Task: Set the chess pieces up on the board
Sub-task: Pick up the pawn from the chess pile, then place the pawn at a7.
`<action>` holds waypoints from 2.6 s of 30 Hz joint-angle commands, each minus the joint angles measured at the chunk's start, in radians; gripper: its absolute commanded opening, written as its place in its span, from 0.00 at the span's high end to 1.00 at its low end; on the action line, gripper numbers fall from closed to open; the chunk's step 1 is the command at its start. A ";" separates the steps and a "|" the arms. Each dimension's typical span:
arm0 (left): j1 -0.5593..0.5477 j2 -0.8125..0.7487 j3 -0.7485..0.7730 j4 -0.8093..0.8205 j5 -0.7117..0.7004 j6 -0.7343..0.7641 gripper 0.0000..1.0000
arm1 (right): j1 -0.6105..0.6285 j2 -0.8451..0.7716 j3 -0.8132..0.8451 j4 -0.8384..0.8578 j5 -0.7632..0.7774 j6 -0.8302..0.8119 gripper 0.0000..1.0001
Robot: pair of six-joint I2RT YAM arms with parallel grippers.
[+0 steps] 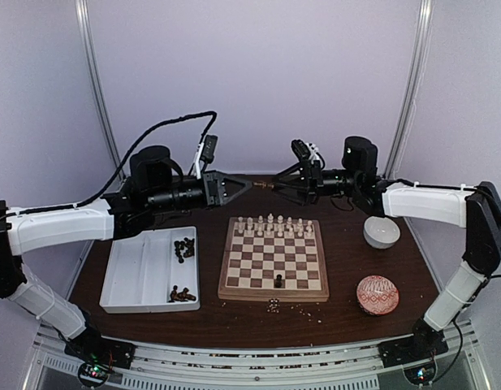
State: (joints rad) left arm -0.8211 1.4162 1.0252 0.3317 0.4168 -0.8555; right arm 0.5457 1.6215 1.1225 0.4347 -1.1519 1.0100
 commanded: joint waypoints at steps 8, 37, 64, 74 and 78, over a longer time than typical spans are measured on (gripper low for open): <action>-0.004 0.020 -0.022 0.088 0.020 -0.024 0.98 | 0.026 0.016 -0.028 0.354 -0.038 0.263 0.51; -0.004 0.048 -0.018 0.095 0.024 -0.036 0.98 | 0.048 -0.018 -0.069 0.254 -0.020 0.179 0.70; -0.004 -0.050 0.035 -0.416 -0.135 0.201 0.98 | -0.019 -0.109 0.234 -1.248 0.333 -1.181 0.95; -0.004 -0.075 -0.007 -0.454 -0.182 0.228 0.98 | 0.139 -0.068 0.199 -1.586 0.911 -1.596 0.94; -0.004 -0.059 -0.009 -0.450 -0.179 0.228 0.98 | 0.221 -0.007 0.174 -1.580 0.986 -1.589 0.94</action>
State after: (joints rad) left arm -0.8219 1.3495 1.0248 -0.1337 0.2485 -0.6502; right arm 0.7036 1.5570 1.3216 -1.0615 -0.3496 -0.4911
